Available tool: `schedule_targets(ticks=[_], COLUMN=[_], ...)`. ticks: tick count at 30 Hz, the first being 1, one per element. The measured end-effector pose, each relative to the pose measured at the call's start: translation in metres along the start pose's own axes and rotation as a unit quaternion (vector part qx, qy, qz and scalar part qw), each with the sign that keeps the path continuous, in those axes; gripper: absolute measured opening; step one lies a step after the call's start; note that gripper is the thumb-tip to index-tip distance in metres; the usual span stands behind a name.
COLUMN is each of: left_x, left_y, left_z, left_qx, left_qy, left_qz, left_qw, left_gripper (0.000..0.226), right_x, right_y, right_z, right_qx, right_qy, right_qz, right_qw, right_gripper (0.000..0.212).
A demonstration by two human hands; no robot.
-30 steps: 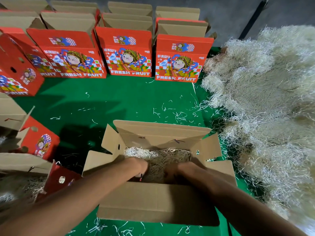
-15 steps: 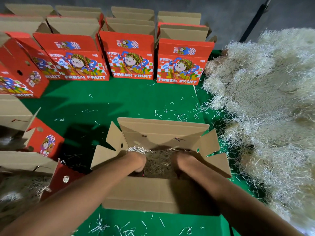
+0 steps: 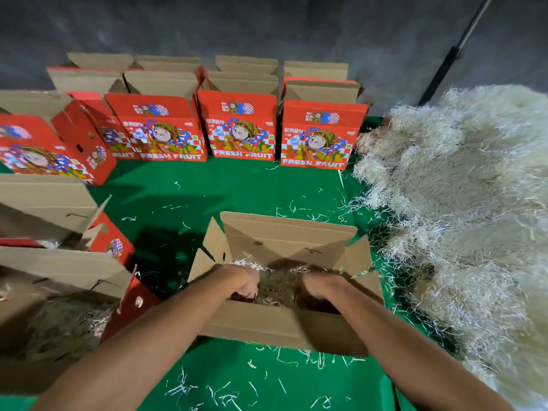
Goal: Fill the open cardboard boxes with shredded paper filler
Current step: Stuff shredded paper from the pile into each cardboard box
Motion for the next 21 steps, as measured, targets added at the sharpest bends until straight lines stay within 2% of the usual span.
schedule_targets(ticks=[1, 3, 7, 12, 13, 14, 17, 18, 21], left_x=[-0.005, -0.018, -0.044, -0.081, -0.086, -0.091, -0.112, -0.119, -0.134], left_y=[0.005, 0.026, 0.079, 0.139, 0.147, 0.152, 0.159, 0.159, 0.159], left_z=[0.014, 0.046, 0.090, 0.116, 0.114, 0.108, 0.070, 0.058, 0.034], left_qx=[-0.035, -0.114, -0.220, -0.350, -0.349, -0.325, -0.190, -0.157, -0.117], left_qy=[0.011, 0.066, 0.177, 0.175, 0.177, 0.186, 0.169, 0.150, 0.118], left_qz=[-0.017, -0.059, -0.127, -0.180, -0.192, -0.203, -0.213, -0.207, -0.185], left_qw=[0.999, 0.990, 0.951, 0.902, 0.900, 0.905, 0.943, 0.954, 0.969], left_gripper=[0.020, 0.027, 0.017, 0.012, 0.009, 0.018, 0.079, 0.092, 0.103], right_x=[0.001, 0.001, -0.007, -0.023, -0.028, -0.034, -0.052, -0.058, -0.070], right_y=[0.007, 0.028, 0.081, 0.141, 0.150, 0.155, 0.167, 0.167, 0.159], right_z=[0.014, 0.042, 0.092, 0.122, 0.122, 0.121, 0.113, 0.109, 0.095], right_qx=[-0.040, -0.118, -0.259, -0.418, -0.444, -0.465, -0.503, -0.500, -0.461], right_qy=[-0.028, -0.047, -0.029, -0.011, -0.012, -0.015, -0.025, -0.032, -0.068], right_qz=[0.013, 0.020, 0.028, 0.018, 0.017, 0.018, 0.009, 0.004, 0.001], right_qw=[0.999, 0.992, 0.965, 0.908, 0.896, 0.885, 0.864, 0.865, 0.885], right_gripper=[0.013, 0.015, 0.028, 0.035, 0.039, 0.044, 0.049, 0.049, 0.052])
Point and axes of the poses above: each hand's wrist, its own y-axis away from the middle knuckle, its own z-axis out of the back of the hand, x = y × z, the point moved 10 cm from there along -y, towards the middle knuckle, and after that the axes turned 3 degrees about z, right-handed, at the moved point
